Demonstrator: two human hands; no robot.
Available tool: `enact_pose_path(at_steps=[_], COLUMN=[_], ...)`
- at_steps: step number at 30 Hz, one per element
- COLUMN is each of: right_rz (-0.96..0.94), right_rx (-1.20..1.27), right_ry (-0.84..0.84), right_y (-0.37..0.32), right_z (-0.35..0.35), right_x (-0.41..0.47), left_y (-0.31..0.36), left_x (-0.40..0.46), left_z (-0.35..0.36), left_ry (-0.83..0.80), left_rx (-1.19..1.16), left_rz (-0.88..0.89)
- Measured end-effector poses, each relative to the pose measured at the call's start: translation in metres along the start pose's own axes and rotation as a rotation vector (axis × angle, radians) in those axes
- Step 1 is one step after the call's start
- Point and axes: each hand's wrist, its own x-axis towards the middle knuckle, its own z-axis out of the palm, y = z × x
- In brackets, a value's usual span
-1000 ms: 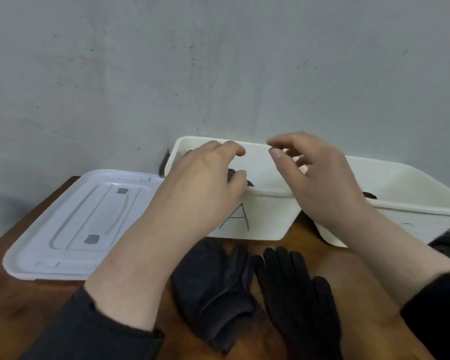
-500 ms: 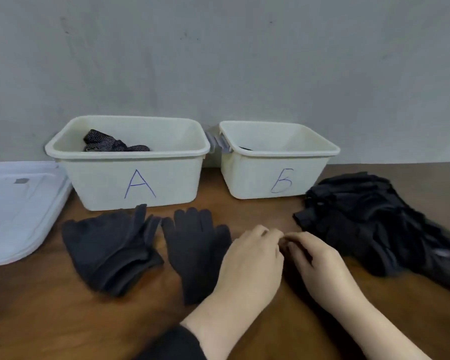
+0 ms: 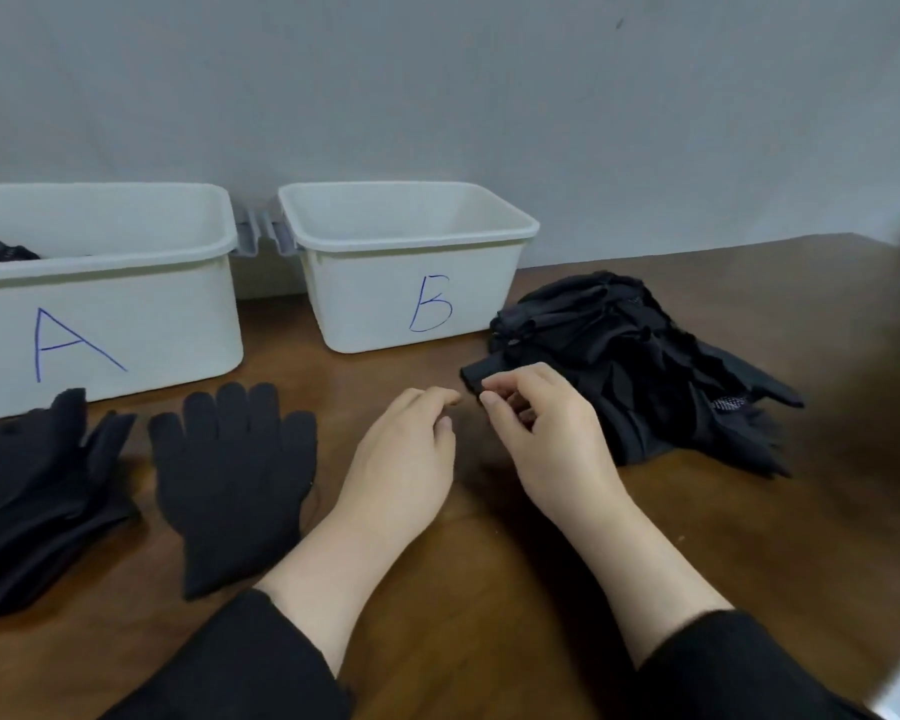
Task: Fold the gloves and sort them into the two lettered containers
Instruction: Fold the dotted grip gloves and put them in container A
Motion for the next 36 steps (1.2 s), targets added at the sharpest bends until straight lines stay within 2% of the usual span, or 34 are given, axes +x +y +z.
enact_pose_path(at_steps=[3,5,7,9,15,18,24,28,31,36], right_rz=[-0.228,-0.287,-0.271,-0.231,-0.263,-0.208,-0.006,-0.001,0.005,0.012], right_rx=[-0.280,-0.446,-0.602,-0.655,-0.586,-0.577,-0.209,-0.088,-0.065,-0.047], right_ry=[0.055,-0.097,-0.320,-0.433,-0.279,-0.299,-0.156,0.023,-0.011,-0.159], right_y=[0.023,0.043,0.061,0.073,0.069,0.061,0.013,-0.010,-0.027,-0.050], right_z=[-0.024,-0.042,-0.054,-0.059,-0.059,-0.058,-0.086,-0.098,-0.105,-0.107], right_x=[0.012,0.020,0.026,0.031,0.043,0.049,0.071,0.092,0.106,0.111], left_y=[0.000,0.002,0.003,0.002,0.002,0.003,0.001,0.002,0.004,0.012], left_x=[-0.001,0.000,0.001,0.002,0.000,-0.001,-0.001,0.001,0.001,-0.004], left_z=[-0.001,0.000,0.001,0.002,0.000,-0.001,0.000,-0.002,-0.005,-0.014], left_ry=[-0.006,-0.010,-0.008,-0.013,-0.030,-0.032,0.000,0.074,0.133,0.143], left_rx=[-0.013,-0.006,-0.007,-0.012,-0.011,-0.014,-0.054,-0.121,-0.239,-0.591], left_rz=[0.010,0.024,0.032,0.028,0.018,0.018,0.037,0.046,0.034,0.020])
